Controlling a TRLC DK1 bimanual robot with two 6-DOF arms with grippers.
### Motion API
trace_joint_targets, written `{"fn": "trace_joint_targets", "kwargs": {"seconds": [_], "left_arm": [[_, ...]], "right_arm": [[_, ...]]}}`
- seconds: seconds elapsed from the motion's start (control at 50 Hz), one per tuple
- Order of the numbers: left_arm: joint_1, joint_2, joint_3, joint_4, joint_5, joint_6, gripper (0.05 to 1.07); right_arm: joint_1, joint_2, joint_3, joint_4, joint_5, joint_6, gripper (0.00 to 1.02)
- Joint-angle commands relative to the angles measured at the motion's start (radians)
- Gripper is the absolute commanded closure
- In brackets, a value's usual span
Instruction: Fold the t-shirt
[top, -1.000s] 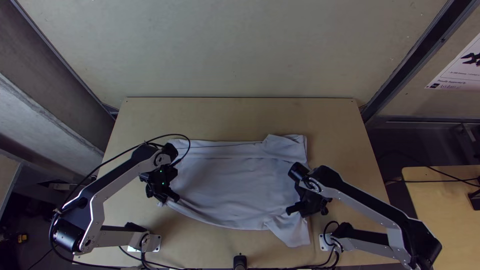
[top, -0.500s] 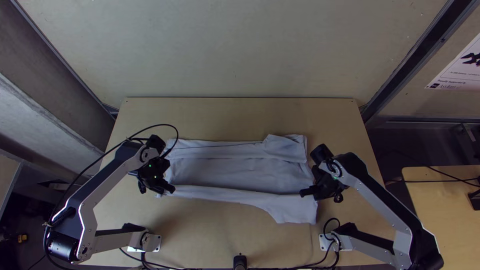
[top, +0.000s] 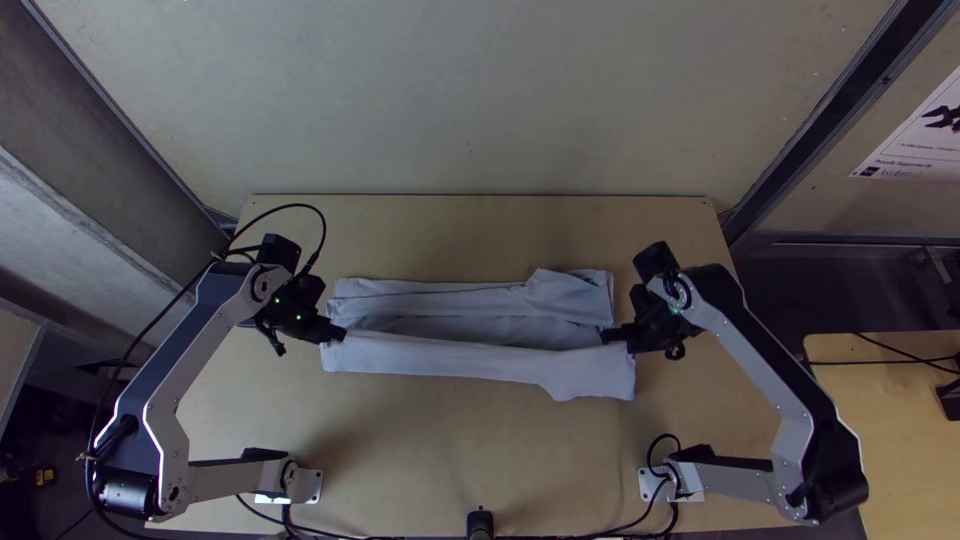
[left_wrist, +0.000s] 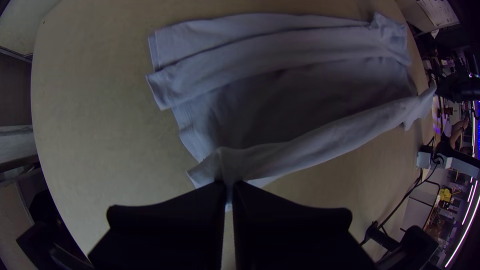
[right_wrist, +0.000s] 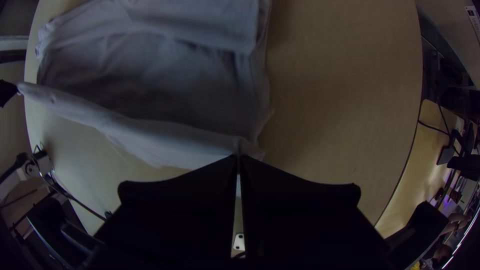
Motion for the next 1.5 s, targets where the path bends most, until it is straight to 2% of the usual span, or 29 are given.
{"fn": "trace_joint_targets", "kwargs": {"seconds": [0.0,0.58,0.92,1.34,1.38,1.4,1.42,1.44,1.48], "left_arm": [[0.022,0.037,0.037,0.009,0.009,0.009,1.04],[0.083,0.221,0.147,0.102,0.008,0.043,1.04],[0.086,0.371,0.287,0.104,0.003,0.043,1.04],[0.077,0.443,0.298,0.128,-0.001,0.029,1.04],[0.075,0.445,0.287,0.139,-0.001,0.023,0.98],[0.075,0.446,0.284,0.142,-0.001,0.017,0.89],[0.075,0.446,0.278,0.142,0.0,0.014,0.75],[0.075,0.448,0.273,0.142,0.0,0.012,0.55],[0.075,0.448,0.259,0.145,-0.001,0.006,0.11]], "right_arm": [[-0.023,0.063,0.069,0.016,0.018,-0.021,0.99],[-0.055,0.339,0.343,0.088,0.027,-0.024,0.99],[-0.085,0.52,0.483,0.133,0.027,-0.037,0.99],[-0.106,0.644,0.495,0.206,0.027,-0.043,0.99],[-0.106,0.649,0.495,0.217,0.028,-0.043,0.99],[-0.106,0.65,0.495,0.225,0.028,-0.044,0.99],[-0.106,0.653,0.497,0.231,0.028,-0.044,0.99],[-0.106,0.655,0.5,0.236,0.028,-0.044,0.98],[-0.108,0.661,0.508,0.24,0.028,-0.044,0.87]]}}
